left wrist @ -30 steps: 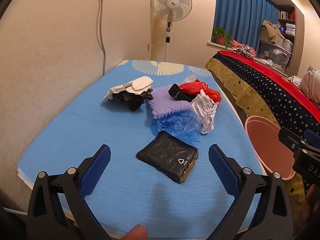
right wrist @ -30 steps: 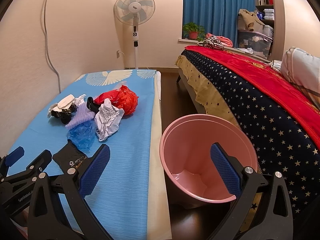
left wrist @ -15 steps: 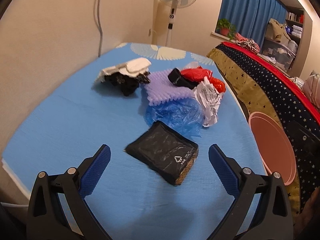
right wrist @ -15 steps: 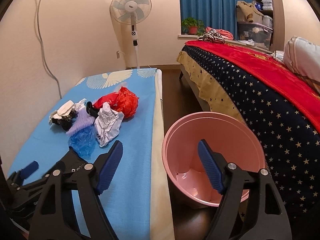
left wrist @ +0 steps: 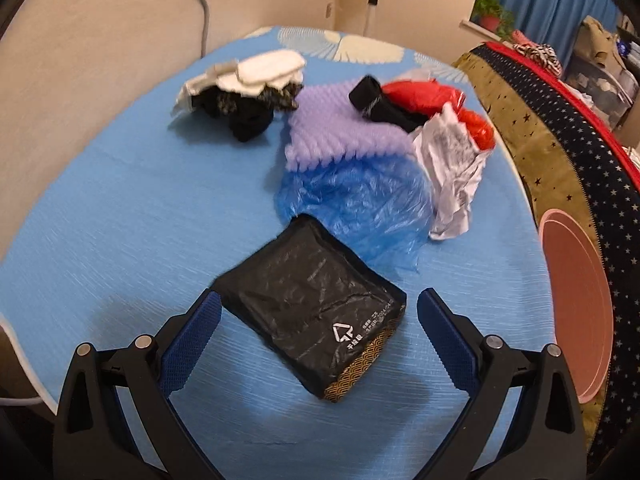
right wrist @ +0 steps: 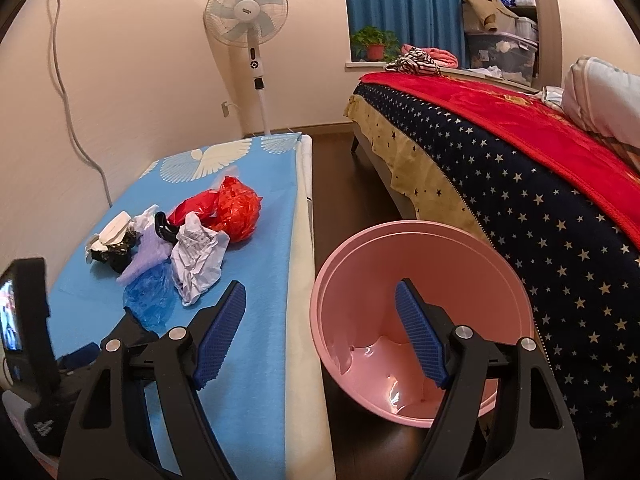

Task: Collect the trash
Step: 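Grasp the black package with the left gripper while the right gripper grasps crumpled white paper, then carry the black package and white paper over the pink bin with both grippers, then open the left gripper dropping the package while the right gripper releases the paper into the bin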

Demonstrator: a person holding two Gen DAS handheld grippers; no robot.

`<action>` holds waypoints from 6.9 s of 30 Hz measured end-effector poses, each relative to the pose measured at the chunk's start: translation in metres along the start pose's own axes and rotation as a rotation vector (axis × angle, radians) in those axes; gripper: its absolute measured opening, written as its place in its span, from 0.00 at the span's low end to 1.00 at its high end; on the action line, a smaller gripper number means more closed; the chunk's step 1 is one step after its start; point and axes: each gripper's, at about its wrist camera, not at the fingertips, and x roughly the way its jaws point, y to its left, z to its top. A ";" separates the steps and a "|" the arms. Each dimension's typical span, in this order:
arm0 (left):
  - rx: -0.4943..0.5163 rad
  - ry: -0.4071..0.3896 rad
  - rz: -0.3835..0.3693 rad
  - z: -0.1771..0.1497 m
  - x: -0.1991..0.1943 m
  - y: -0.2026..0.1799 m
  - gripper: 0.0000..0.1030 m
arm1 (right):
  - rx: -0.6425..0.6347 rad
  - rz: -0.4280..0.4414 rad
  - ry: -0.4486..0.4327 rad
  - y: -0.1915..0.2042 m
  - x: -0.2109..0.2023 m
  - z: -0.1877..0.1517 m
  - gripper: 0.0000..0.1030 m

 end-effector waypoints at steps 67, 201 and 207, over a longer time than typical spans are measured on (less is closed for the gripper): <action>0.096 -0.200 -0.054 0.012 -0.052 0.025 0.63 | -0.018 0.173 0.038 0.026 0.009 0.028 0.04; 0.274 -0.326 -0.353 0.020 -0.086 -0.039 0.68 | 0.114 -0.007 -0.036 -0.036 -0.028 0.026 0.40; 0.192 -0.340 -0.276 0.028 -0.080 -0.001 0.51 | 0.093 0.092 -0.036 -0.001 -0.011 0.024 0.35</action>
